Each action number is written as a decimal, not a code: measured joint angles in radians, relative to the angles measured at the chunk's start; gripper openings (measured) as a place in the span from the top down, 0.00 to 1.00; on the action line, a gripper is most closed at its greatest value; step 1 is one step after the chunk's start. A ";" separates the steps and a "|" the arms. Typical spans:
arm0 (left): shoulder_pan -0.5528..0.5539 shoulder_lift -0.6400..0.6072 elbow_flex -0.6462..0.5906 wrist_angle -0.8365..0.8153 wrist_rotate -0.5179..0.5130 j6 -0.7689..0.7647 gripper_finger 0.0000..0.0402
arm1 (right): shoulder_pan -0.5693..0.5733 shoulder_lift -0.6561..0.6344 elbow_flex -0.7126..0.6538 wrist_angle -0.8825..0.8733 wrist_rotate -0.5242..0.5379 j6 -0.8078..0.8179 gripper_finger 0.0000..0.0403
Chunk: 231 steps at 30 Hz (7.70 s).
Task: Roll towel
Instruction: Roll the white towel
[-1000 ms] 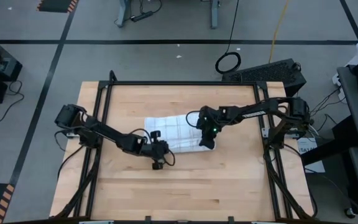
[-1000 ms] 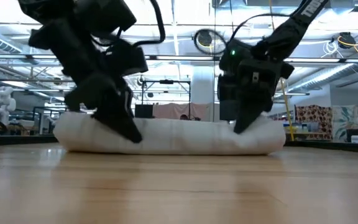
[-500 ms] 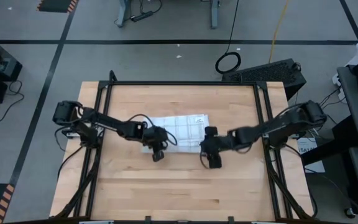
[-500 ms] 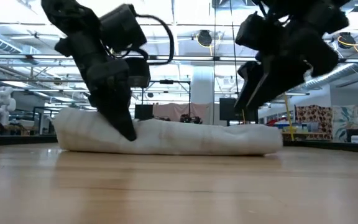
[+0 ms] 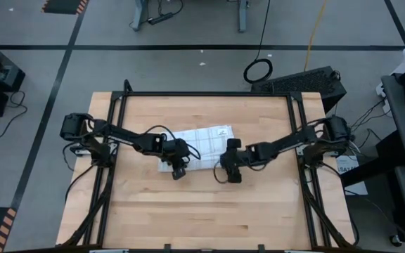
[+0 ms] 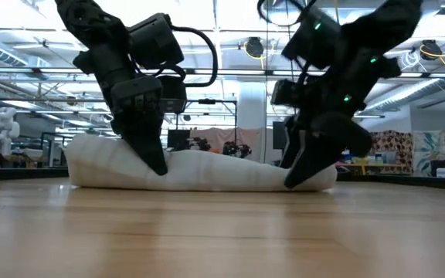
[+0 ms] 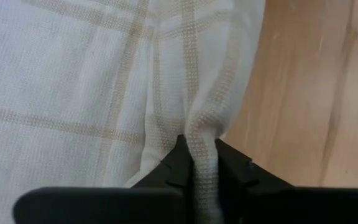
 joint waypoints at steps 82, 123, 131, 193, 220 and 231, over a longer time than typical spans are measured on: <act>0.100 0.012 -0.002 -0.027 0.290 0.155 0.94 | 0.147 -0.064 0.000 -0.120 0.051 0.117 0.56; -0.255 0.068 -0.002 0.208 -0.541 0.448 0.46 | -0.339 0.082 0.001 -0.100 -0.932 0.249 0.84; -0.183 0.055 0.005 0.206 -0.434 0.381 0.95 | -0.333 -0.097 -0.002 -0.215 -0.753 0.165 0.62; -0.302 -0.144 0.008 0.089 -0.587 0.230 0.22 | -0.363 -0.001 -0.082 0.114 -0.715 0.465 0.87; -0.163 0.052 0.010 0.084 -0.454 0.398 0.96 | -0.287 -0.100 -0.083 0.019 -0.800 0.289 0.71; -0.016 -0.025 0.009 0.050 -0.063 0.315 0.97 | 0.003 -0.275 -0.154 0.083 -0.347 0.068 0.52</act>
